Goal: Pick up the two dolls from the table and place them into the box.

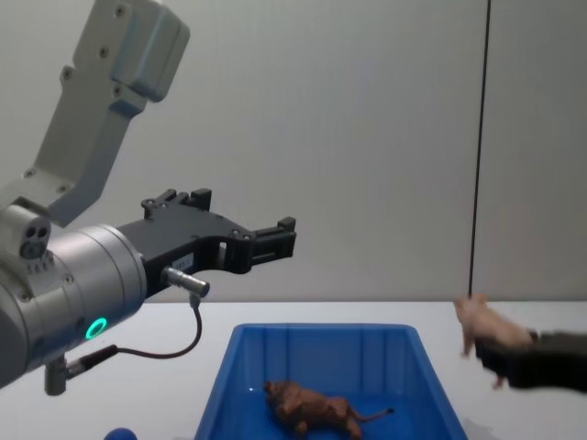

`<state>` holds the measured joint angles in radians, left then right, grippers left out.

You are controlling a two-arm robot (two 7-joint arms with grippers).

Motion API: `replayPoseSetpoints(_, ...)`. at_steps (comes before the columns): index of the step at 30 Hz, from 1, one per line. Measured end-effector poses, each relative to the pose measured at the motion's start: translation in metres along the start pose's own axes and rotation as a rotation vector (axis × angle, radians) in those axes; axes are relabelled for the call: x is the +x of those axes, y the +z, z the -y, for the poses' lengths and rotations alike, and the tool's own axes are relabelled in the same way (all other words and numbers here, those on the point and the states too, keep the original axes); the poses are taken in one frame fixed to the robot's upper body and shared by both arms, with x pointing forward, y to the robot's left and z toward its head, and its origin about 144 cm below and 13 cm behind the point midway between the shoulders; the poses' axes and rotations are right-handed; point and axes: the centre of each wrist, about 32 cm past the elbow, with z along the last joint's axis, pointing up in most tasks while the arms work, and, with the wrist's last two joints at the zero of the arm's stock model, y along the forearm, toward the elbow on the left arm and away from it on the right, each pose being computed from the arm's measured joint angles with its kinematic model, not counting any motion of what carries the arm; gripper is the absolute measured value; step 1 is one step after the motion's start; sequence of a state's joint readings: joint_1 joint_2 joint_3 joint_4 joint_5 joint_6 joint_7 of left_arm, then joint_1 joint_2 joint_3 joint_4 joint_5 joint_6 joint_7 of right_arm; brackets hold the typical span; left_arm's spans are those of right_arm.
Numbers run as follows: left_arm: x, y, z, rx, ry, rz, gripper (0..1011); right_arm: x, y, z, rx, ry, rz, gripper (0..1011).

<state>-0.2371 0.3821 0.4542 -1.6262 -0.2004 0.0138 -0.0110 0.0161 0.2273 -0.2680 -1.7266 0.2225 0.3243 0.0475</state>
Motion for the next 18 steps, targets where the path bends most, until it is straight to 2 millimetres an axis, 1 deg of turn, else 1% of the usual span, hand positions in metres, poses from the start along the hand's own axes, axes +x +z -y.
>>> replayPoseSetpoints(3,0.0,0.0,0.0,0.0,0.0,0.0,1003,-0.002,0.008,-0.001,0.029,0.012,0.01,376)
replayPoseSetpoints(6,0.0,0.0,0.0,0.0,0.0,0.0,1003,-0.007,0.021,-0.003,0.068,0.041,0.023,376)
replayPoseSetpoints(7,0.0,0.0,0.0,0.0,0.0,0.0,1003,-0.007,0.021,-0.003,0.068,0.041,0.023,376)
replayPoseSetpoints(8,0.0,0.0,0.0,0.0,0.0,0.0,1003,-0.009,0.028,-0.005,0.084,0.061,0.027,376)
replayPoseSetpoints(11,0.0,0.0,0.0,0.0,0.0,0.0,1003,-0.013,0.035,-0.009,0.094,0.085,0.025,376)
replayPoseSetpoints(17,0.0,0.0,0.0,0.0,0.0,0.0,1003,-0.02,0.043,-0.017,0.08,0.132,0.007,380)
replayPoseSetpoints(18,0.0,0.0,0.0,0.0,0.0,0.0,1003,-0.021,0.043,-0.018,0.076,0.137,0.005,418)
